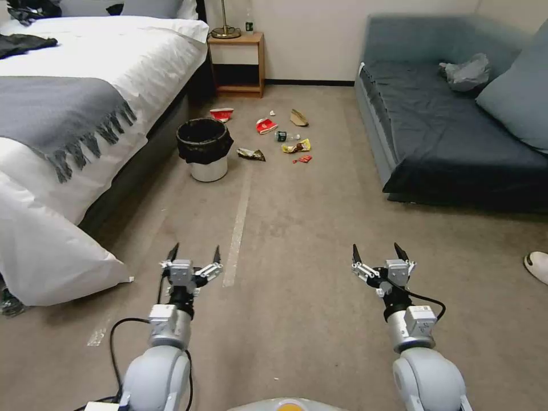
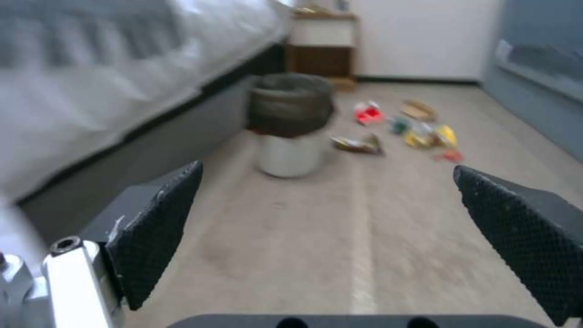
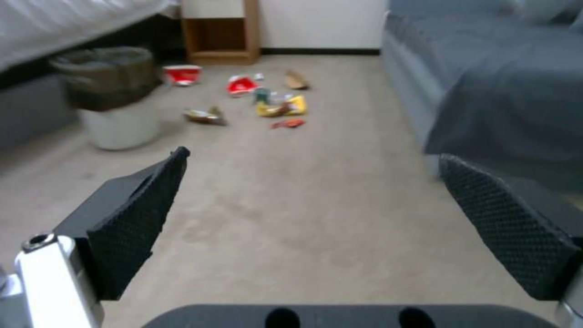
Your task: Pick up the trash can from the floor.
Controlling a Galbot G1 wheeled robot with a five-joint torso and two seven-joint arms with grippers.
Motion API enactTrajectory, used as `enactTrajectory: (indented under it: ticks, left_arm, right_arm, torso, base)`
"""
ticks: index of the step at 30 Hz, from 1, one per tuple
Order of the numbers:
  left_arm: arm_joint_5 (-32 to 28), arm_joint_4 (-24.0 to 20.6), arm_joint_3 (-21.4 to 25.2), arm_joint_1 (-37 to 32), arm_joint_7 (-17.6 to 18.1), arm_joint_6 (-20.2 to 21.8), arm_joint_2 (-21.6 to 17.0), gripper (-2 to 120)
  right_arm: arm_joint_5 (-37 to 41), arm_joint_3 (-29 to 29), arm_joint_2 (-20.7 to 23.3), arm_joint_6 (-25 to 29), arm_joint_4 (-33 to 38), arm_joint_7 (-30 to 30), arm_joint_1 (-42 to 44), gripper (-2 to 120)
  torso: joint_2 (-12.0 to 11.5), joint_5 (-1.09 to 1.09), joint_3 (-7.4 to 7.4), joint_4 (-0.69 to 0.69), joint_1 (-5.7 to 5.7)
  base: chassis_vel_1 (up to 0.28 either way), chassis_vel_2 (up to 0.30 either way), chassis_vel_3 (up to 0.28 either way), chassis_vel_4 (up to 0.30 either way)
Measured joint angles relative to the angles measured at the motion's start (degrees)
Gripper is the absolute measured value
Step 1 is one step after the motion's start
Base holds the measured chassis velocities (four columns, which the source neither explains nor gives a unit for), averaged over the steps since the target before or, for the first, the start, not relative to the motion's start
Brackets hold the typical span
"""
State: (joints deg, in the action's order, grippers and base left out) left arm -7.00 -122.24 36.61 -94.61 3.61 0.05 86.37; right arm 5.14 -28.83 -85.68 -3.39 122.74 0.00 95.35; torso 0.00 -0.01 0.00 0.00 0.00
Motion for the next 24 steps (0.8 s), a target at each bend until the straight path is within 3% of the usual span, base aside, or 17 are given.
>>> enactTrajectory:
  ticks: [2,5,7,8,9,11,12,13,14,16,17,24]
  left_arm:
    - [-5.0,-5.5,3.7,-4.1,2.6,0.1,0.3,100]
    - [-7.3,-8.0,5.3,-6.0,3.7,0.1,0.5,100]
    - [-8.2,-9.4,6.1,-7.3,4.3,0.0,0.5,100]
    - [-11.4,-11.1,7.8,-8.8,5.0,-0.6,0.3,100]
    - [-13.4,-12.5,9.1,-9.7,5.4,-1.3,0.2,100]
    - [-14.9,-13.1,10.0,-10.2,5.6,-2.0,-0.1,100]
    - [-15.8,-13.0,10.3,-10.4,5.4,-2.7,-0.2,100]
    - [-15.8,-13.0,10.3,-10.4,5.4,-2.7,-0.2,100]
    - [-16.3,-12.9,10.6,-10.4,4.9,-3.4,-0.4,100]
    - [-16.3,-12.8,10.6,-10.4,4.9,-3.5,-0.4,100]
    - [-16.4,-12.4,10.6,-10.3,4.8,-3.7,-0.4,100]
    - [-16.4,-11.9,10.5,-10.0,4.7,-4.2,-0.3,100]
  right_arm:
    - [4.0,2.1,0.2,-2.6,6.2,0.0,4.9,100]
    - [5.6,2.5,0.4,-2.9,7.8,-0.6,6.0,100]
    - [6.6,2.6,0.5,-2.9,8.4,-1.2,6.4,100]
    - [7.1,2.7,0.5,-2.7,8.5,-1.6,6.5,100]
    - [7.2,2.7,0.5,-2.5,8.5,-1.7,6.4,100]
    - [7.3,2.9,0.5,-2.3,8.4,-1.8,6.3,100]
    - [7.4,2.9,0.5,-2.1,8.1,-1.8,6.2,100]
    - [7.4,2.9,0.5,-2.1,8.1,-1.8,6.2,100]
    - [7.6,2.9,0.5,-1.9,7.8,-1.8,6.0,100]
    - [7.7,2.9,0.5,-1.9,7.7,-1.8,5.9,100]
    - [8.1,2.8,0.5,-1.8,7.6,-1.8,5.7,100]
    - [8.2,2.5,0.7,-1.8,7.2,-1.8,5.5,100]
  torso:
    - [0.0,0.00,0.00,0.00,0.00]
    - [0.0,-0.01,0.00,-0.02,0.00]
    - [0.0,0.07,-0.01,0.05,0.00]
    - [0.0,-0.10,0.00,-0.01,0.00]
    - [0.0,0.03,0.00,0.00,0.00]
    - [0.0,0.10,0.00,0.00,0.00]
    - [0.0,-0.09,0.00,0.01,0.00]
    - [0.0,-0.09,0.00,0.01,0.00]
    - [0.0,0.08,0.00,-0.01,0.00]
    - [0.0,0.07,0.00,-0.01,0.00]
    - [0.0,-0.05,0.00,-0.01,0.00]
    - [0.0,0.01,0.00,-0.01,0.00]
  base:
    - [0.000,0.000,0.000,0.000]
    - [0.000,0.000,0.000,0.000]
    - [0.000,0.000,0.000,0.000]
    - [0.000,0.000,0.000,0.000]
    - [0.000,0.000,0.000,0.000]
    - [0.000,0.000,0.000,0.000]
    - [0.000,0.000,0.000,0.000]
    - [0.000,0.000,0.000,0.000]
    - [0.000,0.000,0.000,0.000]
    - [0.000,0.000,0.000,0.000]
    - [0.000,0.000,0.000,0.000]
    - [0.000,0.000,0.000,0.000]
